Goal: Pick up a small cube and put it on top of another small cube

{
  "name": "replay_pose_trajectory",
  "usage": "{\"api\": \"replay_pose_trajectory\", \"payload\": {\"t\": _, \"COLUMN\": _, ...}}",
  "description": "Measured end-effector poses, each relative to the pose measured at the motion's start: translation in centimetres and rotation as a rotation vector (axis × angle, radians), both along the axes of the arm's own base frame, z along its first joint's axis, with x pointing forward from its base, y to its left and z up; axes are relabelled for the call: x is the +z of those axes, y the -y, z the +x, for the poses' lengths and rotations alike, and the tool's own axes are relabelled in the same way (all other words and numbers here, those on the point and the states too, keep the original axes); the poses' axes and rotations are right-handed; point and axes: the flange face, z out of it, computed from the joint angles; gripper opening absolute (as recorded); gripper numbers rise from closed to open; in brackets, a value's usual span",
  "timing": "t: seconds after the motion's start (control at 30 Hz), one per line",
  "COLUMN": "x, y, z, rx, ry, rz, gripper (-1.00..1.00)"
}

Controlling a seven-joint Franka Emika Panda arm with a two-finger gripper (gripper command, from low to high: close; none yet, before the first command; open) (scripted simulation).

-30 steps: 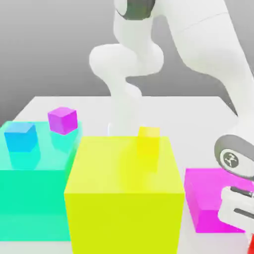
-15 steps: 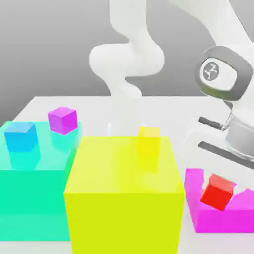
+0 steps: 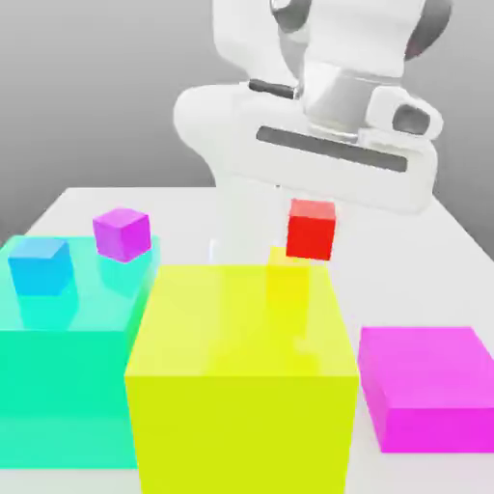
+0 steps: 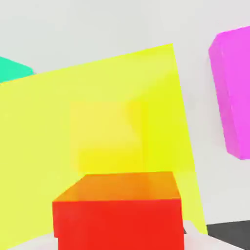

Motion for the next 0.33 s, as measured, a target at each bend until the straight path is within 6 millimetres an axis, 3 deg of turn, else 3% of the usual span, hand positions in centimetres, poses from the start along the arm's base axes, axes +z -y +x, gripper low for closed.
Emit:
{"api": "replay_pose_trajectory", "payload": {"t": 0.07, "x": 0.9, "y": 1.0, "z": -1.5, "rx": 0.044, "ry": 0.001, "rz": 0.060, "gripper": -1.00}}
{"api": "replay_pose_trajectory", "payload": {"t": 0.2, "x": -3.4, "y": 1.4, "z": -2.0, "rx": 0.067, "ry": 0.001, "rz": 0.088, "gripper": -1.00}}
{"api": "replay_pose_trajectory", "payload": {"t": 0.23, "x": -4.4, "y": 1.4, "z": -2.1, "rx": 0.068, "ry": 0.001, "rz": 0.089, "gripper": 1.00}}
{"api": "replay_pose_trajectory", "payload": {"t": 0.33, "x": -4.4, "y": 1.4, "z": -2.1, "rx": 0.068, "ry": 0.001, "rz": 0.088, "gripper": 1.00}}
